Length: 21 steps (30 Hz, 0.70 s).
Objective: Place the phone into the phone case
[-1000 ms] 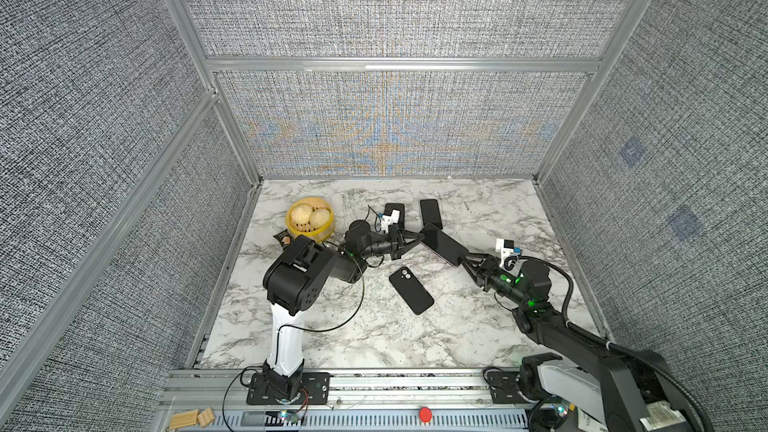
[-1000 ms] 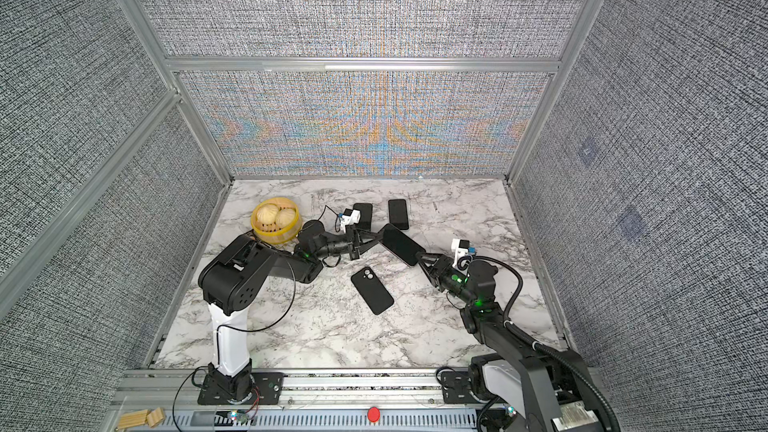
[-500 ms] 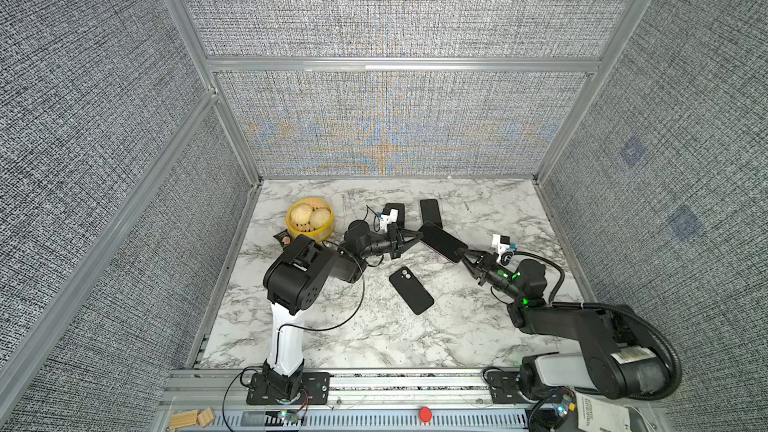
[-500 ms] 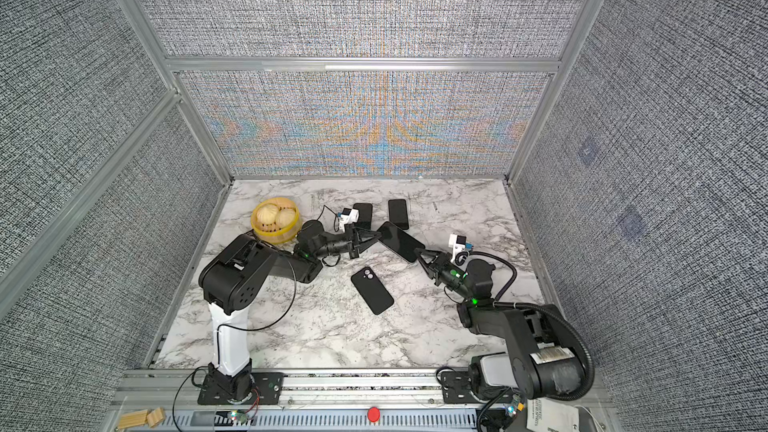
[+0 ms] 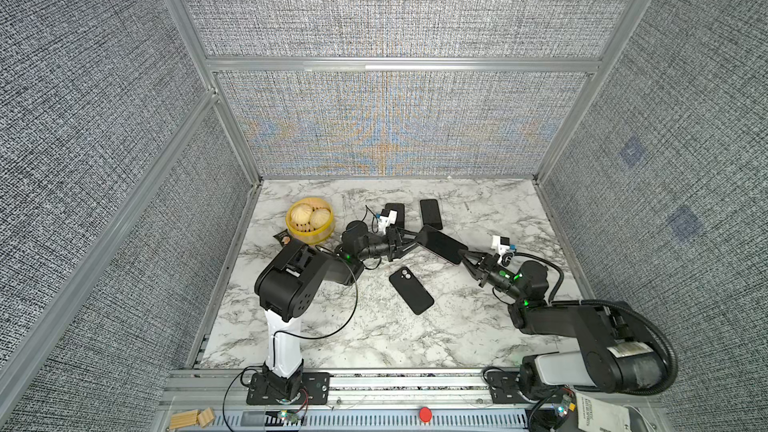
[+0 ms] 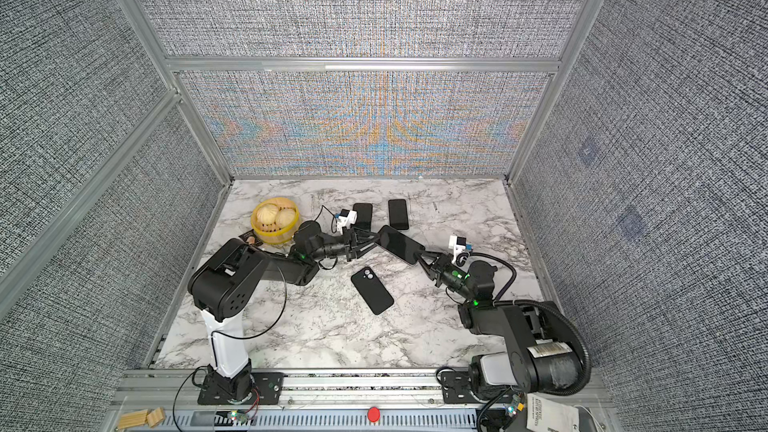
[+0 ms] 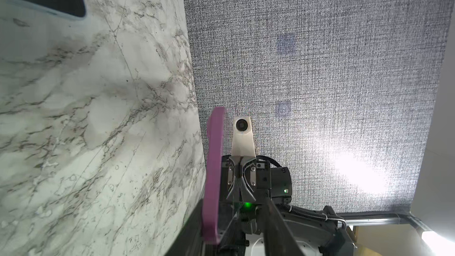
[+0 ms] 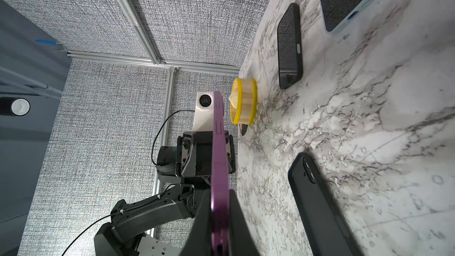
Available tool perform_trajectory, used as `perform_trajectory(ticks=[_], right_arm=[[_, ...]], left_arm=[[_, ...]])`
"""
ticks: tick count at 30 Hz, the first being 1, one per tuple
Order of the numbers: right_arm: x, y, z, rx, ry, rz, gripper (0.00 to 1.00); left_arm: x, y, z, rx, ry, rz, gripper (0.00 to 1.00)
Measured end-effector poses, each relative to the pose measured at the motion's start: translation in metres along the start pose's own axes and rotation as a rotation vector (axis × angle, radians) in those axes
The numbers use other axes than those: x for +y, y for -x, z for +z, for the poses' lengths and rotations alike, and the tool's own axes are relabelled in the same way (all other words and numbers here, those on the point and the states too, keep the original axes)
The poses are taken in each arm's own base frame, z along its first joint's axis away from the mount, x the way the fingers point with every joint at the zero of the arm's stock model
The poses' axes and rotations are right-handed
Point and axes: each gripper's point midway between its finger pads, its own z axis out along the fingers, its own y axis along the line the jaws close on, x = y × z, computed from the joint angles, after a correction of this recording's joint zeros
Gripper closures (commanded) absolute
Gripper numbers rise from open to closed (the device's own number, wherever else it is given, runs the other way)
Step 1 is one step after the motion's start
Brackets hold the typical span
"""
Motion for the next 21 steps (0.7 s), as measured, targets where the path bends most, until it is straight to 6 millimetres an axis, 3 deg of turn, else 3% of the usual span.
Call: perform_trajectory(ticks=[5, 10, 13, 17, 21], right_arm=[[0.003, 0.004, -0.014, -0.018, -0.058, -0.04, 1.0], [0.014, 0.004, -0.029, -0.014, -0.129, -0.125, 1.0], [0.02, 0.001, -0.036, 0.0, -0.174, -0.19, 1.0], [0.016, -0.005, -0.042, 0.035, -0.241, -0.233, 1.0], [0.005, -0.012, -0.047, 0.069, -0.294, -0.237, 1.0]], left_arm=[[0.006, 0.008, -0.02, -0.028, 0.097, 0.053, 0.42], [0.002, 0.016, -0.017, 0.005, 0.332, 0.228, 0.35], [0.026, 0.015, -0.02, 0.058, 0.522, 0.296, 0.34], [0.072, -0.004, -0.034, 0.186, 0.761, 0.3, 0.35], [0.09, -0.02, -0.039, 0.305, 0.905, 0.351, 0.37]])
